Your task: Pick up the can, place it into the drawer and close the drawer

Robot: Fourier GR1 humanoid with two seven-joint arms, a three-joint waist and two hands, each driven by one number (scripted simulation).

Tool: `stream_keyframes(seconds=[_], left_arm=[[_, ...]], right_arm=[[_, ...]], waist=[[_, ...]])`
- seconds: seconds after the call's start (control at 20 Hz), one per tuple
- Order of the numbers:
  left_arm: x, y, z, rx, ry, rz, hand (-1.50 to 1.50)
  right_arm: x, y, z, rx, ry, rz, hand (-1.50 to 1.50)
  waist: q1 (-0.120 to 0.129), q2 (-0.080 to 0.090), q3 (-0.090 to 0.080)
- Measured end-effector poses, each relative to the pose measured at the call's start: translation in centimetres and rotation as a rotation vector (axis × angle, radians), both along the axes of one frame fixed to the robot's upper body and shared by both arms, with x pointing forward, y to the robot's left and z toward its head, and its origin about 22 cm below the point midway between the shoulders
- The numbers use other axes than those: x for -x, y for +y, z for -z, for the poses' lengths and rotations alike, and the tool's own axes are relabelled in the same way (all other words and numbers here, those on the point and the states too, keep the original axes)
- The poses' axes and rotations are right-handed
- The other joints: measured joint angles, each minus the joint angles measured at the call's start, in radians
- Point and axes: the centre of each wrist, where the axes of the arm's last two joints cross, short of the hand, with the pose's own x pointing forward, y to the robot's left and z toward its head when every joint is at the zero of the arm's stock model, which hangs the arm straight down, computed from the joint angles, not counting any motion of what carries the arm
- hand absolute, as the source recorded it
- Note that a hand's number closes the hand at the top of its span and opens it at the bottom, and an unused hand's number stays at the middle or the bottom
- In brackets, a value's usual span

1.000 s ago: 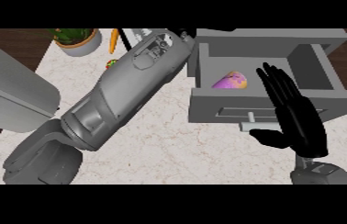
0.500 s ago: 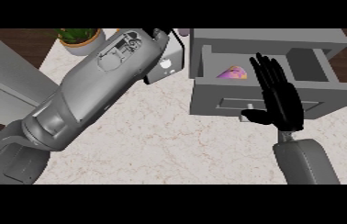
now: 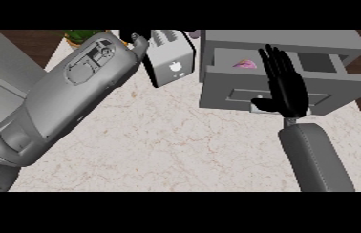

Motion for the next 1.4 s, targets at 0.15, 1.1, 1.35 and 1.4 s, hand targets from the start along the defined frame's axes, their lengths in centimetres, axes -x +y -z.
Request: stream_keyframes(seconds=[0.15,1.1,1.35,1.4], left_arm=[[0.4,1.0,0.4,-0.005,0.015,0.005,-1.50],[3.4,5.7,3.0,-0.014,0.042,0.017,-1.50],[4.3,6.1,4.1,-0.018,0.049,0.025,-1.50],[4.6,6.3,4.5,-0.017,0.047,0.025,-1.50]], right_arm=[[-1.5,0.1,0.1,0.009,-0.028,0.030,-1.50],[-8.4,1.4,-1.9,-0.020,-0.093,0.143,-1.50],[-9.5,1.5,-3.5,-0.008,-0.083,0.148,-1.50],[-9.7,1.4,-3.8,-0.004,-0.073,0.145,-1.50]], waist=[[0.003,0.004,0.002],[0.013,0.029,0.021],[0.022,0.038,0.021],[0.025,0.041,0.022]])
